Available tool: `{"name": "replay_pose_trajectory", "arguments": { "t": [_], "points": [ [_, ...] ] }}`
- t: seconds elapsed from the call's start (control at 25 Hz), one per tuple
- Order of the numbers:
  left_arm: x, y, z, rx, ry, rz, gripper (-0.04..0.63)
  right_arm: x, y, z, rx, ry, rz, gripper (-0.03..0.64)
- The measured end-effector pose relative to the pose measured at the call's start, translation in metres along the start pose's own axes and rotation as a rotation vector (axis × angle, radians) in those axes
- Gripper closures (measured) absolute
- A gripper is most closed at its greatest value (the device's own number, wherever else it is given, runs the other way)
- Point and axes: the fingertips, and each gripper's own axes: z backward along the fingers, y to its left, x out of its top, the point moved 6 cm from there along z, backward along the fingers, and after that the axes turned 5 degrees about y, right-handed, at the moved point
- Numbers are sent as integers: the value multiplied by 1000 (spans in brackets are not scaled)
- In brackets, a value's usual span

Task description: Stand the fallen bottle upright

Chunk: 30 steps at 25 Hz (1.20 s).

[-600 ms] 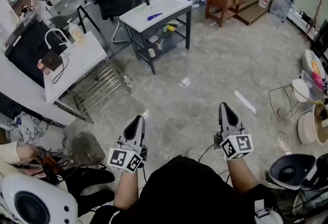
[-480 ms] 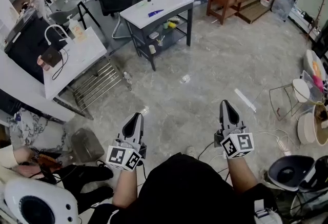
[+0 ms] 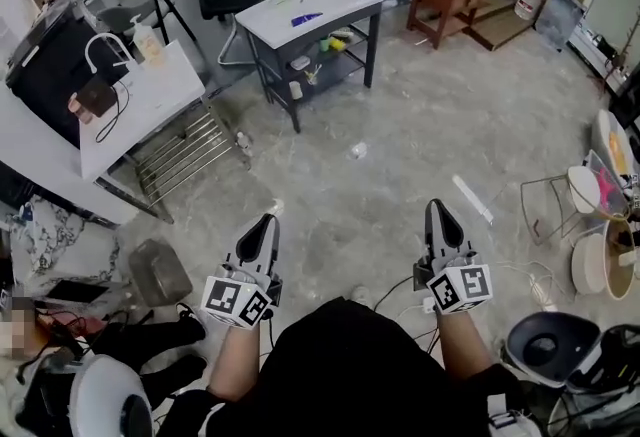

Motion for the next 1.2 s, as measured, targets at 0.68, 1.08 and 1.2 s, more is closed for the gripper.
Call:
{"name": "replay_pose_trajectory", "arguments": {
  "t": [0.68, 1.08, 1.2],
  "points": [
    [5, -4, -58, 54, 3, -9, 282, 13, -34, -38, 107, -10, 56, 284],
    [-5, -34, -92, 85, -1, -3, 281, 13, -91, -46, 74, 30, -43, 285],
    [-8, -29, -100, 102, -6, -6, 281, 3, -94, -56, 68, 74, -47, 285]
  ]
}}
